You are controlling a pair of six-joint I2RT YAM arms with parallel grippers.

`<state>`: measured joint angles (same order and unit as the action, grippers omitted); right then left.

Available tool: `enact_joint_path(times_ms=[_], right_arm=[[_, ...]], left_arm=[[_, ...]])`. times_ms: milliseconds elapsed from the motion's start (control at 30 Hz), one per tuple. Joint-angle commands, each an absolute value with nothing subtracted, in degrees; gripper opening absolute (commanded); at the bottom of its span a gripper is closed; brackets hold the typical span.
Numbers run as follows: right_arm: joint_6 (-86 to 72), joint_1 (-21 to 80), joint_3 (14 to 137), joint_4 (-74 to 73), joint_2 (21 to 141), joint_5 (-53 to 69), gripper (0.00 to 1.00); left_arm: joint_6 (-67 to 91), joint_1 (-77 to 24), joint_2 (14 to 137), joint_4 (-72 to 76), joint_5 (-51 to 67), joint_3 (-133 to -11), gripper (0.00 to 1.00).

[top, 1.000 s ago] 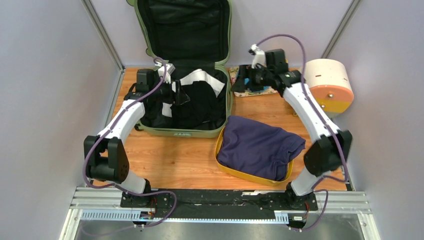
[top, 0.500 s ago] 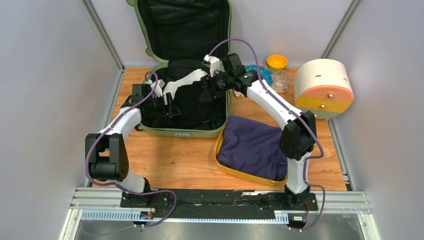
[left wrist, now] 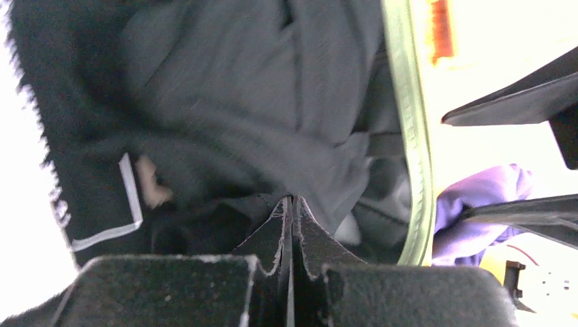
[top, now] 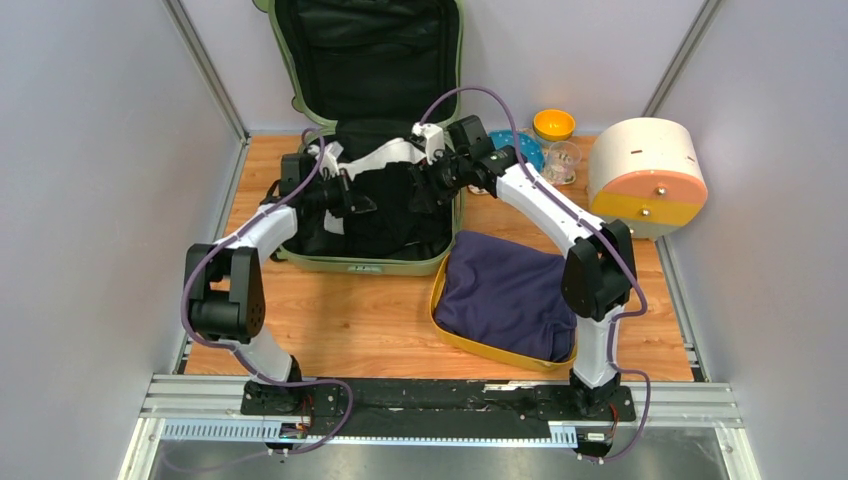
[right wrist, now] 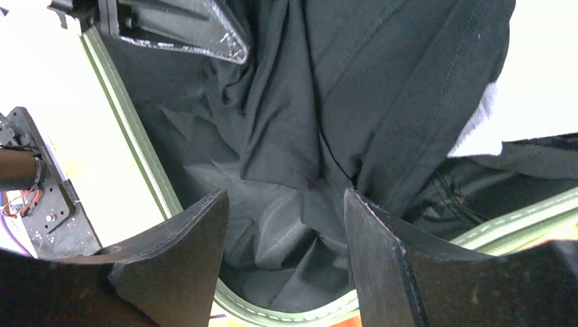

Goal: Open, take out, and arrange the luggage

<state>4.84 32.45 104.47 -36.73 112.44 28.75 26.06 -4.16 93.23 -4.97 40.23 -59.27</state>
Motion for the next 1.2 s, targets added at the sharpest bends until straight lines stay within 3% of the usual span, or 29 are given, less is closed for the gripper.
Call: enact_joint_path(times_ms=[0,367,500,533,633,733,933,1100,1167], right_arm=[[6.77,31.03,103.36,-35.77,107.67,28.92,0.65],[5.18,31.11,98.87,-30.67,104.76,37.88,0.47],[8.86,31.55,101.42,-34.97,107.74,37.27,0.56],[9.31,31.55,101.6,-35.59,108.1,36.05,0.64],[9.41,31.55,101.95,-35.95,109.95,34.72,0.76],[8.97,32.52,103.97,-35.86,112.93,33.5,0.78],[8.26,34.98,109.86,-37.0,119.35,27.61,0.77],[9.05,36.38,115.21,-39.98,124.71,25.05,0.77],[9.14,36.39,116.89,-40.78,125.24,26.71,0.64]], left_arm=[[31.72,-7.29,96.5,5.53,44.38,-66.61,0.0],[37.1,-9.41,110.21,12.05,39.74,-84.89,0.0],[33.15,-8.27,111.36,7.04,42.7,-87.02,0.0],[32.0,-7.3,109.44,6.34,43.58,-84.23,0.14],[32.69,-3.71,103.39,10.27,47.54,-73.27,0.46],[32.35,-0.54,98.11,11.43,48.34,-66.73,0.64],[14.17,-0.35,88.88,-5.35,43.95,-61.28,0.65],[12.92,1.58,83.42,-11.42,42.28,-55.73,0.7],[12.39,1.58,81.74,-13.96,41.58,-54.23,0.75]])
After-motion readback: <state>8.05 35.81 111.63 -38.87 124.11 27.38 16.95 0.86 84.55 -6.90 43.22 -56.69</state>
